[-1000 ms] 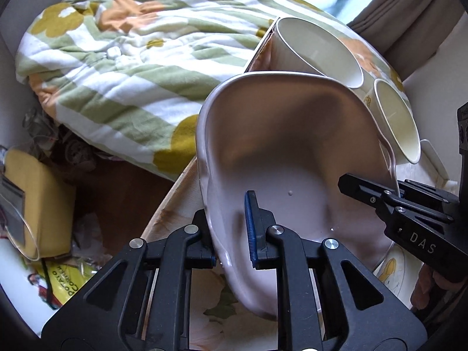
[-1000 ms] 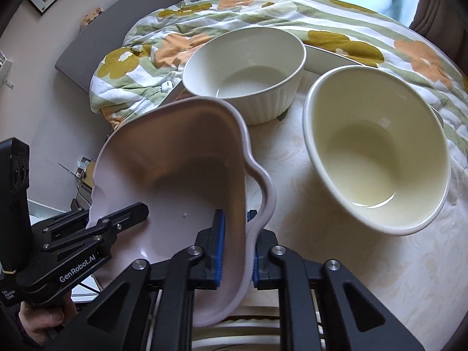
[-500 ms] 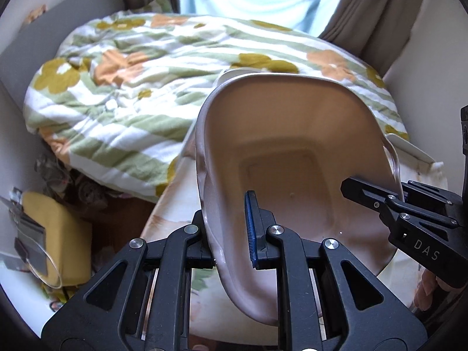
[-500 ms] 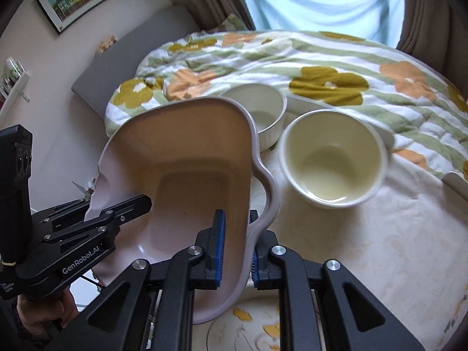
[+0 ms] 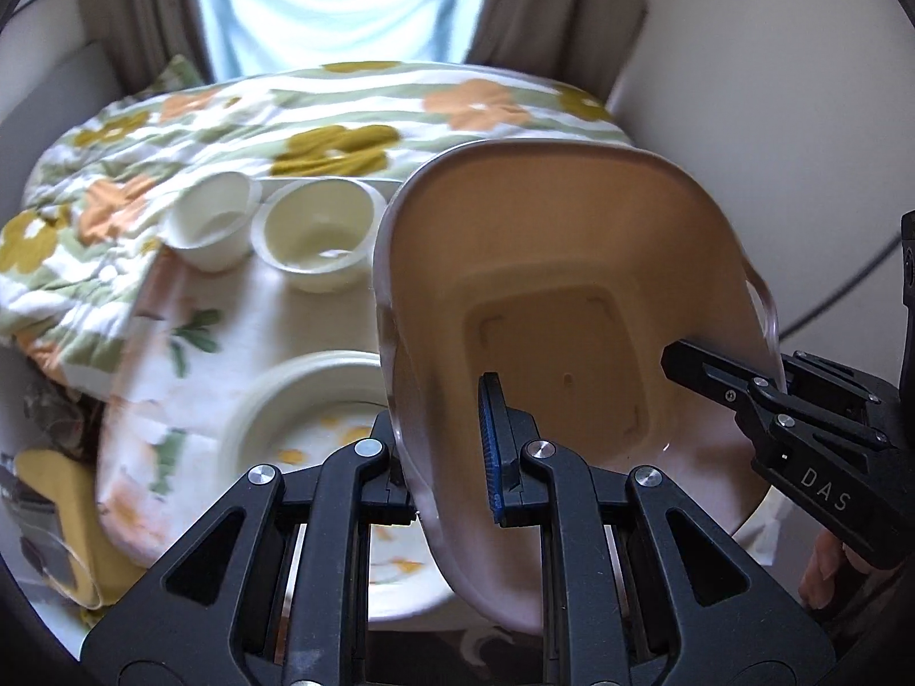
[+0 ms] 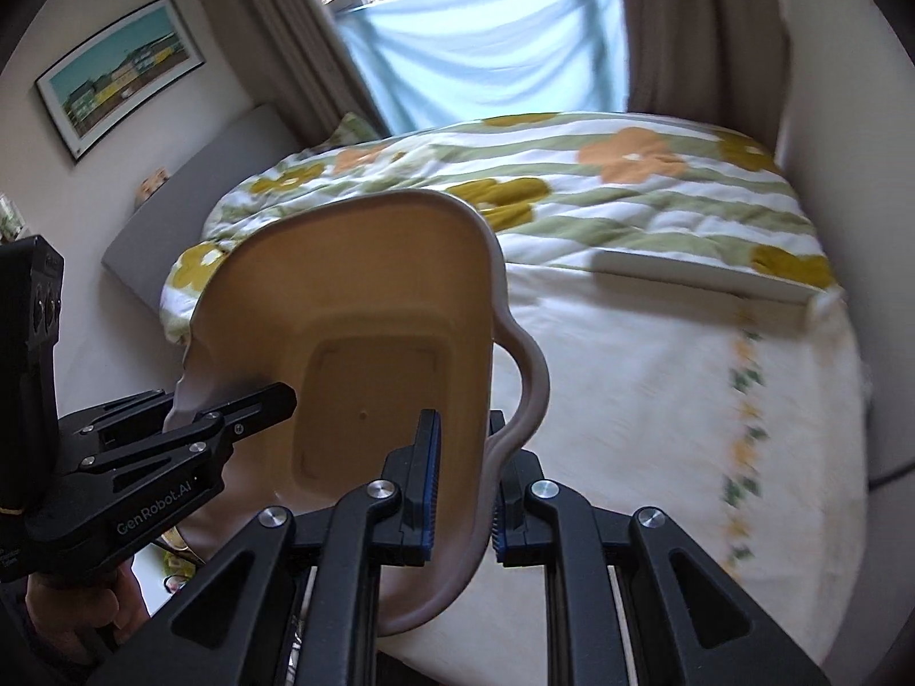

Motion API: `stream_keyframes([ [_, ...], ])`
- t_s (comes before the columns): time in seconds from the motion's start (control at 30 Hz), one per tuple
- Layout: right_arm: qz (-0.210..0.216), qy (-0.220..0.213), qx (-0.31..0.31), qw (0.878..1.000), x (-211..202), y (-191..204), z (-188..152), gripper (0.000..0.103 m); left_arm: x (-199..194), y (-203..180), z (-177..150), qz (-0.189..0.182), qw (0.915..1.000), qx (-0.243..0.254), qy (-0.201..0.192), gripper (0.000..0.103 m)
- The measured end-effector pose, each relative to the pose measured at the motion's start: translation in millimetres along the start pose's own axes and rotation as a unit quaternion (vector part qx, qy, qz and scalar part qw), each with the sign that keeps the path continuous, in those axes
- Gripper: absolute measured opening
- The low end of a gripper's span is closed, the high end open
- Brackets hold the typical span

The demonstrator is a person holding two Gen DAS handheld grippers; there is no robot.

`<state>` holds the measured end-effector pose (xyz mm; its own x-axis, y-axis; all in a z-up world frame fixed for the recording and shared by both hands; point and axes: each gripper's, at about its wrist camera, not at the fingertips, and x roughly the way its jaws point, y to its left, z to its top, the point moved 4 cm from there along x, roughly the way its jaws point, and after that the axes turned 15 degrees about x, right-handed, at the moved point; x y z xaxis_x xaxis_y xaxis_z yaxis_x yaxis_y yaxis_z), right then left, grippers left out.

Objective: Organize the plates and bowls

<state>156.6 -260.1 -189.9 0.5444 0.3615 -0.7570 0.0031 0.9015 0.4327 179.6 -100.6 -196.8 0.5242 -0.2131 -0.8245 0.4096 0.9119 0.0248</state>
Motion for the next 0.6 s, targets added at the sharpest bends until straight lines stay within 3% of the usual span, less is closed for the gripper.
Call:
stream_keyframes([
  [0.27, -0.078, 0.003, 0.059, 0.995, -17, -86, -19, 0.014, 60, -105, -5, -0.083, 0.9949, 0.033, 0.047, 0.013],
  [0.43, -0.09, 0.011, 0.096, 0.991, -5, -126, -35, 0.014, 101, -140, -16, -0.089, 0.9918, 0.052, 0.075, 0.013],
  [0.6, -0.094, 0.013, 0.108, 0.99, 9, -148, -46, 0.014, 127, -151, -25, -0.084, 0.9903, 0.071, 0.086, 0.013],
])
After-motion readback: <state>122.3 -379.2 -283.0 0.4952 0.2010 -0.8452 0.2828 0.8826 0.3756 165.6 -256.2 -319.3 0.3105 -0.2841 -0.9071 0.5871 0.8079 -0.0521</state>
